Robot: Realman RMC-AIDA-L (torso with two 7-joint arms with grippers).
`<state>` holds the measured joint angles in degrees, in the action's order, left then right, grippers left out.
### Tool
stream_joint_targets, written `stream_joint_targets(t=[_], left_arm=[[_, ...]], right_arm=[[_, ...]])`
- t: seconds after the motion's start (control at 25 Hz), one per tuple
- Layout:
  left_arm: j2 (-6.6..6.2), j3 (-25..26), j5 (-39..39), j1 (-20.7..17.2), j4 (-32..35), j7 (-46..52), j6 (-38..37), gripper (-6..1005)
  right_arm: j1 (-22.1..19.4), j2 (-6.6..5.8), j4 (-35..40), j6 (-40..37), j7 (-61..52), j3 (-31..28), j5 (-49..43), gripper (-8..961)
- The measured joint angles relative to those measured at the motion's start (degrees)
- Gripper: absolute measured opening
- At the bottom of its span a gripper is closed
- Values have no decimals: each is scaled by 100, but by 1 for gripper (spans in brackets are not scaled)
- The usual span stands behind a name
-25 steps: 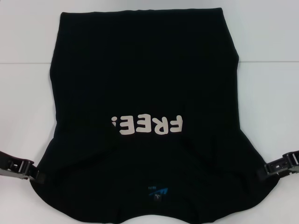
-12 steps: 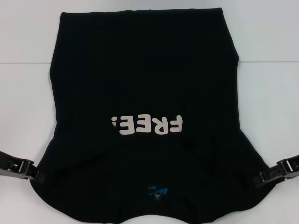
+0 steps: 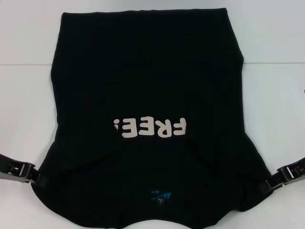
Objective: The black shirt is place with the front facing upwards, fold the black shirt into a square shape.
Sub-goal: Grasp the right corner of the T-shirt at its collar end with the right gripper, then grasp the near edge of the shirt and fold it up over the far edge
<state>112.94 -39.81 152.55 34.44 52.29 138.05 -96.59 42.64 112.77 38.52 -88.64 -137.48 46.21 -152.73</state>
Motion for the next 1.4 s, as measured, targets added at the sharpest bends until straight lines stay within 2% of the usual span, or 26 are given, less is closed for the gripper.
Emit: stream_joint_targets(t=[0.12,0.36,0.68,0.84,1.0,1.12,1.24,1.4], left_arm=[[0,0,-4,0,0,-4,0,56],[0,0,-7,6,0,-7,-5,56],[-6,24,-13,14,-19,-7,-28,57],[-84,58,-55,61,-66,-15,-243,57],[-328,91,-188,175,-403,-140,-741,55],[-464,180,-228,253,-729,-252,-1003,53],[-529,200,-193,287,-954,-345,-1228,52],[-518,-144,-13,284,-1204,-481,-1689,51]], right_arm=[[5,-25,6,-8,2,-16,20,444],[12,-57,7,-2,2,-20,29,218],[32,-116,23,4,3,-51,53,44],[36,-206,143,-229,89,-154,96,43],[36,-395,303,-594,175,-192,104,43],[34,-511,363,-1038,429,-278,71,42],[29,-521,384,-1286,594,-307,-12,41],[-18,-522,386,-1741,912,-301,-279,41]])
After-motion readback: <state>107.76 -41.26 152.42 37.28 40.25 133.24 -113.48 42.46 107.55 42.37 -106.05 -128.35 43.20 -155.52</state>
